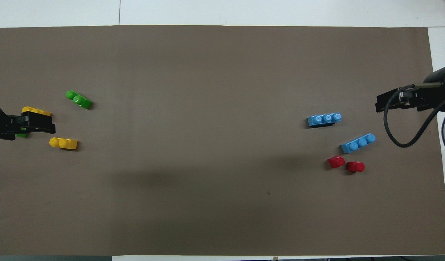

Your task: Remove green block with left arm and hold with right

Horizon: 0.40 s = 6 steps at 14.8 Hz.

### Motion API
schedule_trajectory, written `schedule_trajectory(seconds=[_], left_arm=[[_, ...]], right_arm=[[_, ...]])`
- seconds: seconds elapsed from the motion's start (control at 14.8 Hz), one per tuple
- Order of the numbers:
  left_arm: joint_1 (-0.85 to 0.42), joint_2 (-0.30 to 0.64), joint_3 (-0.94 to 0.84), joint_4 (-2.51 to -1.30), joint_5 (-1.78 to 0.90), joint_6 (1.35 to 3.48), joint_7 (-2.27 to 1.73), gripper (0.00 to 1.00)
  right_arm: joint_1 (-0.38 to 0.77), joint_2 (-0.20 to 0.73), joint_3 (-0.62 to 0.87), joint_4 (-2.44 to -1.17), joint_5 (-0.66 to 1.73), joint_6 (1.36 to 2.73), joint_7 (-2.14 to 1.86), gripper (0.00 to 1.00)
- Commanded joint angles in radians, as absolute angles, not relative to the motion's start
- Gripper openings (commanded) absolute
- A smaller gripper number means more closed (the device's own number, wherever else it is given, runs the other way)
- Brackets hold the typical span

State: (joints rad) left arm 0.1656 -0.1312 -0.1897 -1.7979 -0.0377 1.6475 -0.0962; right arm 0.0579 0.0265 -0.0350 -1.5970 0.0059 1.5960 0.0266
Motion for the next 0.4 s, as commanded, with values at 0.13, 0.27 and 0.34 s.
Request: schedule_trajectory(seconds=[0.13, 0.27, 0.34], left_arm=[[0.164, -0.143, -0.186, -1.792, -0.057, 1.617, -0.077, 1.0], [0.164, -0.152, -0.187, -1.792, -0.057, 1.618, -0.077, 1.0], [0.164, -0.159, -0.189, -1.792, -0.057, 1.618, -0.075, 1.0]], right_arm=[[0.048, 0.021, -0.029, -1.592, -0.015, 1.575, 0.005, 1.0], [0.048, 0.021, -0.028, -1.592, -0.015, 1.577, 0.006, 1.0], [0.048, 0.021, -0.028, -1.592, -0.015, 1.575, 0.008, 1.0]])
